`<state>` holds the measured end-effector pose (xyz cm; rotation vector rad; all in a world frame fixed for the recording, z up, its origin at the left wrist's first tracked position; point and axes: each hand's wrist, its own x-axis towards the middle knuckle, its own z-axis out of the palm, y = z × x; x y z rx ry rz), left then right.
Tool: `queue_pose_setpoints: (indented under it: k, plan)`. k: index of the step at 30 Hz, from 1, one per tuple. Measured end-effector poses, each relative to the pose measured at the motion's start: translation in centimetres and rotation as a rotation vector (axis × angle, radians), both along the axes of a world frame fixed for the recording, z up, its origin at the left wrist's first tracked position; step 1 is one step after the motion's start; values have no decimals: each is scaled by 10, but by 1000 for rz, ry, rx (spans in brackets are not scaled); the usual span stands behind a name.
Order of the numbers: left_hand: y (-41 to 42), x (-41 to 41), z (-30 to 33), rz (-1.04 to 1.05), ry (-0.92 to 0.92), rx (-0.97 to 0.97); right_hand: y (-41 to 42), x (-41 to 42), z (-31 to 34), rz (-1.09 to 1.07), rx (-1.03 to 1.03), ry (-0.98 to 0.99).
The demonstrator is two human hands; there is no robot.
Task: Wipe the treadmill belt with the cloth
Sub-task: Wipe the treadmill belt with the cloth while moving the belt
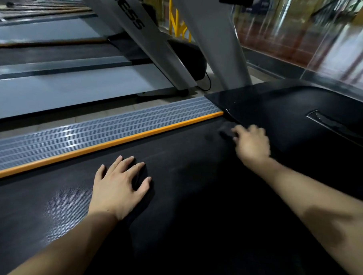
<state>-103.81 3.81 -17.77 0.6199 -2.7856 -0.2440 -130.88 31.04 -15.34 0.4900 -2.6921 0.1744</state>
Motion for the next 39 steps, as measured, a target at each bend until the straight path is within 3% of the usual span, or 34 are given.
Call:
queue_pose_setpoints:
  k: [4,9,12,15,18,21,26,29,32,35,37,39]
  plan:
    - [-2,0,-2,7,3,7,-15,18,-4,-116,-106,0]
    - [0,2,-2,7,-5,13,-79,148,-16,345,-137,-31]
    - [0,2,0,10,-11,14,-72,139,-7,532,-99,-4]
    - [2,2,2,-1,-3,32,-27,62,-6,263,-4,149]
    - [2,1,3,-6,10,32,14,2,-1,-75,-85,9]
    - [0,2,2,-3,-3,23,-6,22,-3,-115,-149,-29]
    - [0,2,0,-7,11,30,-69,143,-20,375,-176,-46]
    - [0,2,-1,-1,5,22,-62,140,-13,578,-158,-58]
    - [-1,2,0,-8,-2,21,-20,61,-14,318,-135,86]
    - [-1,1,0,-11,-1,20,17,7,-5,-74,-173,-53]
    - [-1,1,0,-13,-4,18,10,17,-3,-138,-160,-63]
    - [-1,2,-1,-11,-5,18,-14,54,-7,-37,-162,-14]
